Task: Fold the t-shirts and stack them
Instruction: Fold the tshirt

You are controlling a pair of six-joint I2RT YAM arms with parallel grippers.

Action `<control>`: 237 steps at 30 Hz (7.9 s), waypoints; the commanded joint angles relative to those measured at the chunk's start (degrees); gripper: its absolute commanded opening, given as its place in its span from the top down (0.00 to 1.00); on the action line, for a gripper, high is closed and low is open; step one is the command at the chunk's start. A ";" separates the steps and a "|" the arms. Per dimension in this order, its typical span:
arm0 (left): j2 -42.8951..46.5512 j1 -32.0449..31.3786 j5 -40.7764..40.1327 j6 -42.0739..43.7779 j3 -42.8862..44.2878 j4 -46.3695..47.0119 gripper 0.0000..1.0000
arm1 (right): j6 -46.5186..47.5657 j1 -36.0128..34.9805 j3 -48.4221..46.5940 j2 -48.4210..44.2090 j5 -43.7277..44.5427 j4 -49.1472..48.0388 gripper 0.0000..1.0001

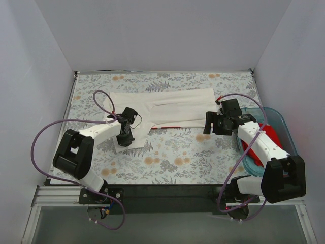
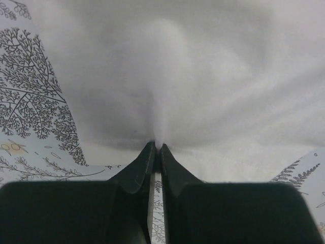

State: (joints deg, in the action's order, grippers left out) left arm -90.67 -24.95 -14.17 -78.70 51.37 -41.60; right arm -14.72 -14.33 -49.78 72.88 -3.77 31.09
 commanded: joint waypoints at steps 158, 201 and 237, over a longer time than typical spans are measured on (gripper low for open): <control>20.46 4.72 2.31 -5.16 -4.37 7.93 0.48 | 3.82 -19.42 -18.43 26.97 -4.92 -21.95 0.46; -18.66 19.59 12.77 -1.20 21.05 15.15 0.94 | 12.96 -36.82 -51.02 50.06 -9.77 -25.03 0.46; -22.35 22.14 14.97 4.25 31.07 7.51 1.00 | 27.90 -39.55 -59.47 63.08 -2.74 -26.26 0.55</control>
State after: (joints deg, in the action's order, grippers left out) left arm -113.86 -2.98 0.51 -75.37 80.60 -33.06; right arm 12.10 -53.45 -106.85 134.37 -8.10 6.70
